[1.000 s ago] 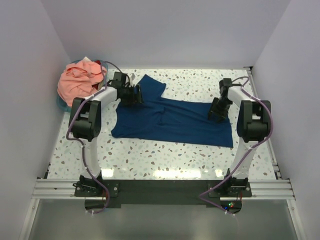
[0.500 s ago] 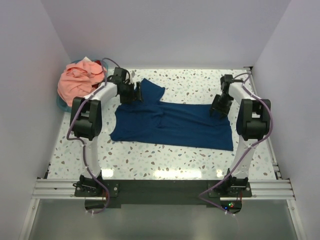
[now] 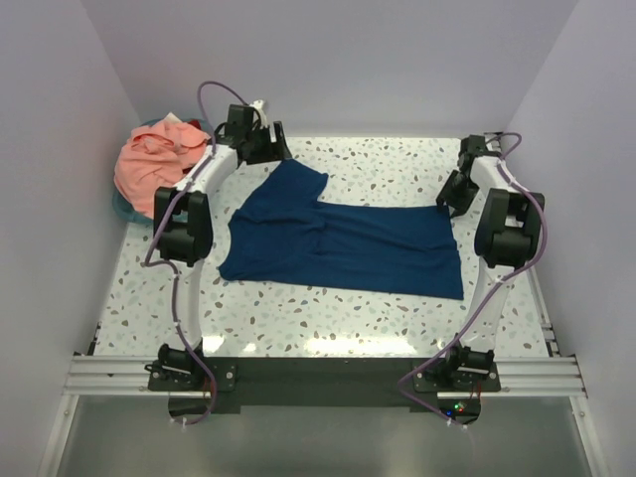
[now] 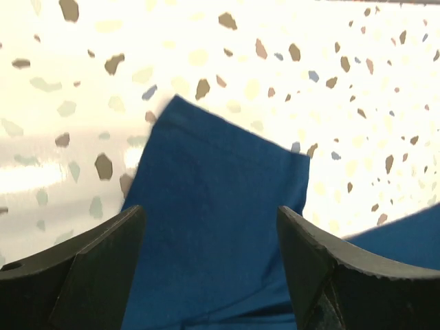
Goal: Fold and stack the t-shirts
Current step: Fold the tshirt
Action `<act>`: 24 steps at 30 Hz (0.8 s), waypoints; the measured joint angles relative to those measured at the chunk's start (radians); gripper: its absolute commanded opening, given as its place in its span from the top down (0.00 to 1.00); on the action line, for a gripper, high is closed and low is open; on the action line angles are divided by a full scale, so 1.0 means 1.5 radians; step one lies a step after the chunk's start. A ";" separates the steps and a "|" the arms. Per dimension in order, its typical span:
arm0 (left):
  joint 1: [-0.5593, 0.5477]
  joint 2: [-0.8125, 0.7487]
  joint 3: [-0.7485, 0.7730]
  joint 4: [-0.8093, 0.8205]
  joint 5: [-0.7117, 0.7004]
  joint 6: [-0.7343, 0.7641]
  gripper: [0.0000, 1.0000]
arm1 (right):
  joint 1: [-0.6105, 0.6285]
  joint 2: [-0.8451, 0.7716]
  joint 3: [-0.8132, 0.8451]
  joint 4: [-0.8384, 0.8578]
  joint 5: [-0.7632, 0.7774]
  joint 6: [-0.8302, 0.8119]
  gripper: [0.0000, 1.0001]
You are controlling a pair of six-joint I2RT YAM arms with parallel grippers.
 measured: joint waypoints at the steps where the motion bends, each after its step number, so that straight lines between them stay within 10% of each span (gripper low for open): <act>1: 0.000 0.004 0.000 0.016 0.000 -0.002 0.19 | 0.000 0.005 0.000 0.008 0.004 0.000 0.57; 24: 0.003 0.140 0.009 0.268 -0.007 0.027 0.20 | 0.000 0.026 0.019 0.106 0.003 -0.020 0.68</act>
